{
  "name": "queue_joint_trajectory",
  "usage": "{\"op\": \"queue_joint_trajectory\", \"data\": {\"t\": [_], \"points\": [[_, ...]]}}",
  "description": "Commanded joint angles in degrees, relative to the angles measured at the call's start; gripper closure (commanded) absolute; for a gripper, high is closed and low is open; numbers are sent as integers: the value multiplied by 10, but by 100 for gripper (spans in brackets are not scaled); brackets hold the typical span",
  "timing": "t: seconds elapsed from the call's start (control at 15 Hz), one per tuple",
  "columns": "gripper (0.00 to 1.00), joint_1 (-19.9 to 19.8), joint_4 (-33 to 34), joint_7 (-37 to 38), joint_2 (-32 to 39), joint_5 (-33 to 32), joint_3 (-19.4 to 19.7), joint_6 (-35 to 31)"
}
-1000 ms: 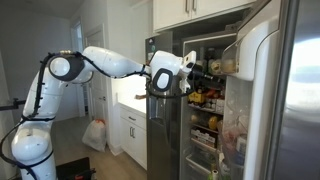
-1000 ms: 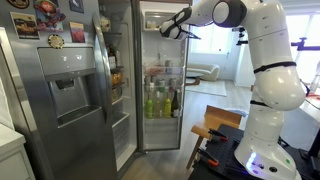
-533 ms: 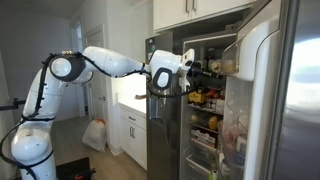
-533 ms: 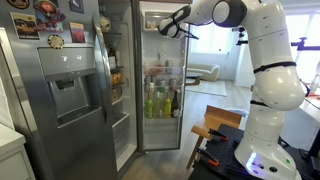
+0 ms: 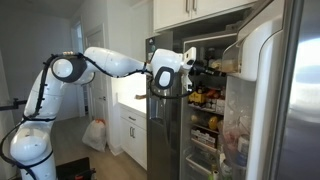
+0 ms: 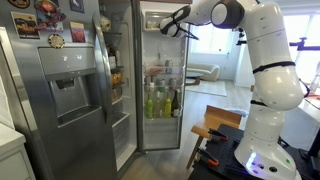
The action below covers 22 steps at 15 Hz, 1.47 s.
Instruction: Open the lid of the top compartment of the fridge's side holder.
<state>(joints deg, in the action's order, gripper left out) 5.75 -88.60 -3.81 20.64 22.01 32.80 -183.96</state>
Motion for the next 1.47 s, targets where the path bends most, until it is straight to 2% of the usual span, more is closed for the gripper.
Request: {"op": "queue_joint_trajectory", "data": {"t": [0.0, 0.27, 0.73, 0.8, 0.93, 1.0, 1.13, 1.4], "points": [[100, -19, 48, 23, 27, 15, -4, 2], [100, -32, 50, 31, 22, 16, -26, -7], [100, -72, 44, 21, 4, 23, -88, -20], [100, -103, 40, 65, -2, -30, -120, -25], [100, -124, 40, 77, -8, -42, -149, -31], [100, -133, 41, 43, -9, -9, -168, -37], [100, -169, 39, 30, -14, -14, -219, -54], [100, -261, 42, 15, -9, -45, -351, -100]]}}
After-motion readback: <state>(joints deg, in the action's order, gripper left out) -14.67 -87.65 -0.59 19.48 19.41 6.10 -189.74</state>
